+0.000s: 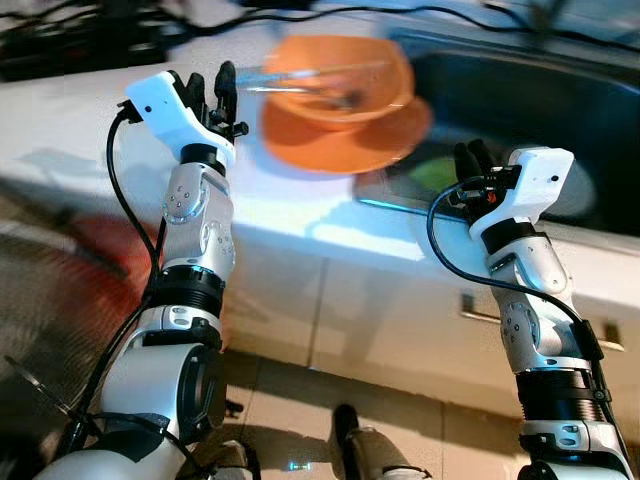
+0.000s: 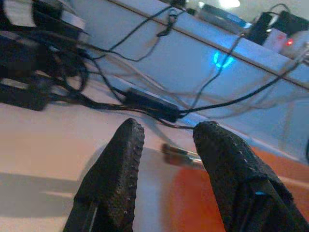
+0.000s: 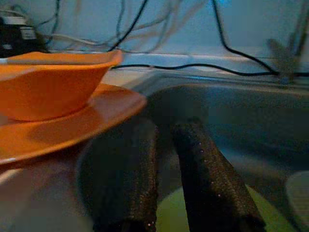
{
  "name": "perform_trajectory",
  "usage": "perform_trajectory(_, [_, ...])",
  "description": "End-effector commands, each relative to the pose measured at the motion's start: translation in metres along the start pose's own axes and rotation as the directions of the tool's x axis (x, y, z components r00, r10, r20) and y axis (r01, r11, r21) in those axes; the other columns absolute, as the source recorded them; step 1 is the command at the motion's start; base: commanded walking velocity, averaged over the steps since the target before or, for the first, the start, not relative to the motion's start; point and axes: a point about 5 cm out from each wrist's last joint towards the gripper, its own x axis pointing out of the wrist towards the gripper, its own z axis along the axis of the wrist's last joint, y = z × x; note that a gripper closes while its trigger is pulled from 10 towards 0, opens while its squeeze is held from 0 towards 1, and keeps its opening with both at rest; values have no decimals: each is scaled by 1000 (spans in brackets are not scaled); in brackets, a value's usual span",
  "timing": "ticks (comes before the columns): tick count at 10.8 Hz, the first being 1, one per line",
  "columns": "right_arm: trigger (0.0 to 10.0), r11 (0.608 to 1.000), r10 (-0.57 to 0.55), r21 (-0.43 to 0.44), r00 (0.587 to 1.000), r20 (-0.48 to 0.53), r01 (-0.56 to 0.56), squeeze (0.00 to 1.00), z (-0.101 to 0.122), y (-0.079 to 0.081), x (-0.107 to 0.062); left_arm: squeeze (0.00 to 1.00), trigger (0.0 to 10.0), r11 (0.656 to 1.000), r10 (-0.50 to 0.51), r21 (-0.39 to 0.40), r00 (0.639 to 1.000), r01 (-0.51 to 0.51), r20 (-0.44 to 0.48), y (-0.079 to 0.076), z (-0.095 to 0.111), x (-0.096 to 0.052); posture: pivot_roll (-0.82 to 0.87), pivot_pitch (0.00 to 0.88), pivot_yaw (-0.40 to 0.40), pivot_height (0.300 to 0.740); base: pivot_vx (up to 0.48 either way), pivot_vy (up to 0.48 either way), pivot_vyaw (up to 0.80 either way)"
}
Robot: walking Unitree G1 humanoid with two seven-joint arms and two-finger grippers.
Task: Kitchen organization
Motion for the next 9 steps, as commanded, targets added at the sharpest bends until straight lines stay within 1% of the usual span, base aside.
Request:
perform_trajectory(1, [10000,1000,-12,-9,1000,-16,12,0,-2,-5,-2,0,10000,1000,-4,-4,1000,4,14,-1,1,-2,-6,181,-26,740,0,0,-800])
perform_trajectory(3, [10000,1000,-11,-7,1000,-8,11,0,-1,-5,-2,0,10000,1000,5,-6,1000,-5,29,2,2,-4,-6,181,-26,740,0,0,-800])
perform_trajectory(5, [10000,1000,-4,0,1000,2,4,0,0,-3,-2,0,10000,1000,23,-11,999,-22,49,6,4,-8,-3,175,-24,740,0,0,0])
perform_trajectory(7, [10000,1000,-1,3,1000,6,1,0,0,-2,-1,0,10000,999,38,-17,995,-37,96,8,11,-11,-3,173,-23,740,0,0,0])
perform_trajectory(8, [10000,1000,0,4,1000,7,0,0,0,-2,-1,0,10000,999,38,-14,993,-37,110,8,13,-12,-2,177,-27,740,0,0,0])
perform_trajectory(9, [10000,1000,1,6,1000,7,-1,0,0,-2,-1,0,10000,999,40,-21,990,-38,134,7,16,-17,-1,178,-27,740,0,0,0])
